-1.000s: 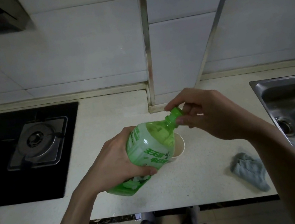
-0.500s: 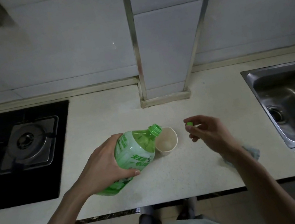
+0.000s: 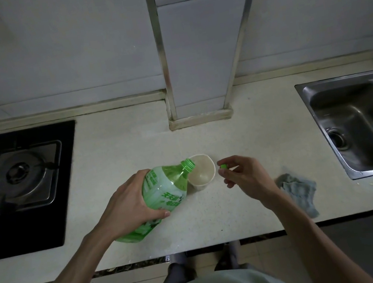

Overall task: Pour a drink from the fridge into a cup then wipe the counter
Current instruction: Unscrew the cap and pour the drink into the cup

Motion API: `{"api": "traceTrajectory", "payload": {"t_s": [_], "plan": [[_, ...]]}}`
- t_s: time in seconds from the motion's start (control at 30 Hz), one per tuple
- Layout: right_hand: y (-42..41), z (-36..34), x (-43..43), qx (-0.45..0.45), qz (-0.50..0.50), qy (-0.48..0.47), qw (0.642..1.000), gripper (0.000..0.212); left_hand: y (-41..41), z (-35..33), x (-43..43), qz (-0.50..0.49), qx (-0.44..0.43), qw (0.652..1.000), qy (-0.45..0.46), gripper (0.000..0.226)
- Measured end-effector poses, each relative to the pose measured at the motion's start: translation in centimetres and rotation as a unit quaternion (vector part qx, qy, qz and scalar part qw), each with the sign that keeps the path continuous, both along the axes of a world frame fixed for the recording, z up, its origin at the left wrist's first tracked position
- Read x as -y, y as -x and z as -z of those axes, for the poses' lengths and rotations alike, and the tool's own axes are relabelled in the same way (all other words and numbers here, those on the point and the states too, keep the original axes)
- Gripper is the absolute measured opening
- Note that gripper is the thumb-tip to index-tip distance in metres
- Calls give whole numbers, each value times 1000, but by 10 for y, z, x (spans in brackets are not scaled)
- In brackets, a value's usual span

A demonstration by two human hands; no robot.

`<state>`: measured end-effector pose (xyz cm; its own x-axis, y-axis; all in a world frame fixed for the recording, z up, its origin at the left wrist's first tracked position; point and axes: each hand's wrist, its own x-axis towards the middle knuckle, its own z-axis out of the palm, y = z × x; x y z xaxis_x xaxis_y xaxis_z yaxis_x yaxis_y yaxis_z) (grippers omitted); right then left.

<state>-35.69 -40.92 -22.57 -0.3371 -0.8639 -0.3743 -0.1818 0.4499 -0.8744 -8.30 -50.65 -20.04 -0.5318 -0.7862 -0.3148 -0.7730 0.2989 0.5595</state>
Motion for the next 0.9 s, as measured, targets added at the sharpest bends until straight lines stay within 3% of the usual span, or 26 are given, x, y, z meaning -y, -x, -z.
{"api": "traceTrajectory", "payload": {"t_s": [0.9], "plan": [[7,11,-3,-14,-1,-11,1000,26,3,-2,2,17,11,1000,0,88]]}}
